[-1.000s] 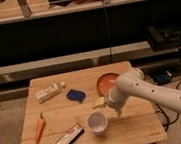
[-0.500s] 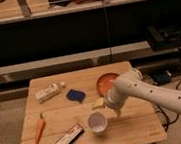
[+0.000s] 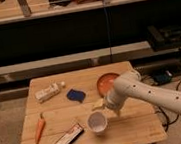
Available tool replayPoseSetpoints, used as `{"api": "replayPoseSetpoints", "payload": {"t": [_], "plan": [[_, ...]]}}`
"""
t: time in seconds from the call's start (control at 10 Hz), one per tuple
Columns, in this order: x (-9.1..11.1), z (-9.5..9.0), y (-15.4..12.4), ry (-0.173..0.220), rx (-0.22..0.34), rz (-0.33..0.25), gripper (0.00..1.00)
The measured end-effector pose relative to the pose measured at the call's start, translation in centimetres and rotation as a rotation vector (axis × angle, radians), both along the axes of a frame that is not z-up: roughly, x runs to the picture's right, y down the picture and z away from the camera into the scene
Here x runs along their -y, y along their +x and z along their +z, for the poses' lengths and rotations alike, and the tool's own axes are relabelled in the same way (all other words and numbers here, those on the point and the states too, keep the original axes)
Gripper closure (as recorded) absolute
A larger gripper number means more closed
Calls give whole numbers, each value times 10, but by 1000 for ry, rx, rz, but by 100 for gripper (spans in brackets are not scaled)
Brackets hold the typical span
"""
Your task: Place the ceramic cup in the ceramic bowl
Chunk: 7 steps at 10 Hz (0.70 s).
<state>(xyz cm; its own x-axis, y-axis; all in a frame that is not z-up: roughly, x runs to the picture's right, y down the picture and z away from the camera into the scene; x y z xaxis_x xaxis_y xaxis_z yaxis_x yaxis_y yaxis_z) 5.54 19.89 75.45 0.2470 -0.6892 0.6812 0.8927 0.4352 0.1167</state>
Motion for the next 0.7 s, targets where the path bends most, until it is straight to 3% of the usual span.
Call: {"api": "replayPoseSetpoints", "payload": {"t": [0.2, 0.4, 0.7], "plan": [[-2, 2, -1, -1, 1, 0, 20], [7, -7, 4, 25, 3, 14, 20], [39, -50, 9, 74, 21, 27, 20]]}}
